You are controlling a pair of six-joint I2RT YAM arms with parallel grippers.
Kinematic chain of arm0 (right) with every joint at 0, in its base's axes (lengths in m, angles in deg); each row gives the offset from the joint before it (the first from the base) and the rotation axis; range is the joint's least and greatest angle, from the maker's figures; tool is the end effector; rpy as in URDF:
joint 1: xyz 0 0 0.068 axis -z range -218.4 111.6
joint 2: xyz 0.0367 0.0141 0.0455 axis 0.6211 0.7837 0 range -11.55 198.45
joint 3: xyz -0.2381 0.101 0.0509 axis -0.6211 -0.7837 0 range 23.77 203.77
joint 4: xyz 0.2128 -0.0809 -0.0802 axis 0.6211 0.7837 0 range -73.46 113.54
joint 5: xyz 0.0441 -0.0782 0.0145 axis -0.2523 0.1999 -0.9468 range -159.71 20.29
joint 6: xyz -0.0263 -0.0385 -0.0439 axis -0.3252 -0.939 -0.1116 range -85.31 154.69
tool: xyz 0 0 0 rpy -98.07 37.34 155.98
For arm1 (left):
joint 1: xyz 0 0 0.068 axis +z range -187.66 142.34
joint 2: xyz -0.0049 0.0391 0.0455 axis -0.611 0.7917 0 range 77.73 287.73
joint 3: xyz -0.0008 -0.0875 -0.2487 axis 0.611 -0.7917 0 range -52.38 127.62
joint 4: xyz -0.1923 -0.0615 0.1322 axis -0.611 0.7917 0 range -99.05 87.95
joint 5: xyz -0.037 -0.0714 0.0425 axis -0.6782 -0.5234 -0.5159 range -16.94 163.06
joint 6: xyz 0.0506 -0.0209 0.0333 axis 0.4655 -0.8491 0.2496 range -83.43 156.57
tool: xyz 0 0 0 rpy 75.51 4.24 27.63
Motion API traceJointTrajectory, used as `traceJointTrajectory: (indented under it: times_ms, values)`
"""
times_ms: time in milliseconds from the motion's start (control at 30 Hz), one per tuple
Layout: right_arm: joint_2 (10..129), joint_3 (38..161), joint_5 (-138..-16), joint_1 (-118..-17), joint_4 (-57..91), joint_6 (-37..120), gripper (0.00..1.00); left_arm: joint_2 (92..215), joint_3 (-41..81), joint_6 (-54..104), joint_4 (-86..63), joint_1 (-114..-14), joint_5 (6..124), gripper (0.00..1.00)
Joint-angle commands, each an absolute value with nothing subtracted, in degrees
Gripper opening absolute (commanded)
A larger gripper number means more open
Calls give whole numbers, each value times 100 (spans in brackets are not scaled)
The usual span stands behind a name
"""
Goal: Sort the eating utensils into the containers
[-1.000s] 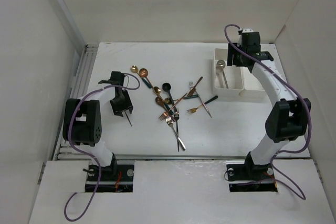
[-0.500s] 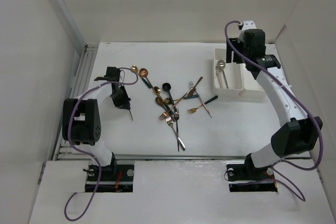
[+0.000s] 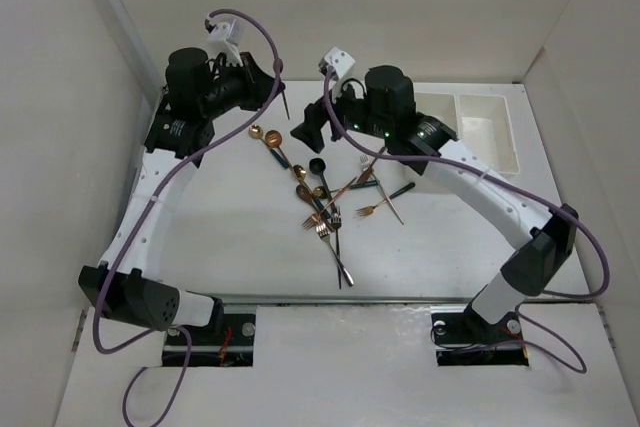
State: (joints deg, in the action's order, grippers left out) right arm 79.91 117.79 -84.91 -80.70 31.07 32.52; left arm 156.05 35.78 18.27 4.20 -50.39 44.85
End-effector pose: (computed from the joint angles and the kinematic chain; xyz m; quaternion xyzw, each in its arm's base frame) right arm 0.2621 0.2561 0.4126 -0.3686 0.6813 0.3106 0.5509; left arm 0.2834 -0.0880 0.4530 0.1326 0.7132 -0.3489 0.5934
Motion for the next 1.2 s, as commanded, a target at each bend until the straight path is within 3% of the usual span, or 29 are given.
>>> traceJointTrajectory:
  times_ms: [0, 233, 467, 600, 633, 667, 733, 767, 833, 867, 1000, 1167]
  values:
    - [8450, 12369, -8957, -7962, 2454, 3925, 96, 15544, 3341, 1785, 142, -5163, 4080, 0]
    - [8882, 12573, -9255, -7830, 2208, 4893, 82, 15271, 3226, 1680, 0, -5330, 4080, 0]
    - [8988, 12573, -9343, -7830, 1980, 5069, 57, 15165, 3051, 1627, 149, -5383, 4133, 0]
    - [8988, 12573, -9397, -7830, 1883, 5122, 31, 15165, 2866, 1504, 289, -5436, 4212, 0]
    - [8988, 12573, -9397, -7778, 1883, 5122, 14, 15165, 2865, 1504, 290, -5436, 4273, 0]
    - [8988, 12573, -9397, -7777, 1883, 5122, 3, 15165, 2865, 1504, 290, -5436, 4274, 0]
    - [8988, 12494, -9344, -7777, 1883, 5174, 0, 15165, 2812, 1504, 290, -5436, 4274, 0]
    - [8936, 12415, -9344, -7708, 1883, 5174, 0, 15165, 2812, 1556, 290, -5436, 4274, 10]
    - [8857, 12205, -9222, -7542, 1883, 5174, 0, 15165, 2865, 1557, 343, -5436, 4274, 55]
    - [8804, 12082, -9221, -7427, 1883, 5174, 0, 15165, 2865, 1557, 343, -5436, 4274, 99]
    - [8348, 11352, -8713, -6435, 2406, 5079, 0, 15165, 2865, 1899, 676, -5436, 4641, 99]
    - [8539, 11228, -7063, -5221, 3964, 4016, 0, 15042, 2419, 2146, 1431, -5366, 6869, 99]
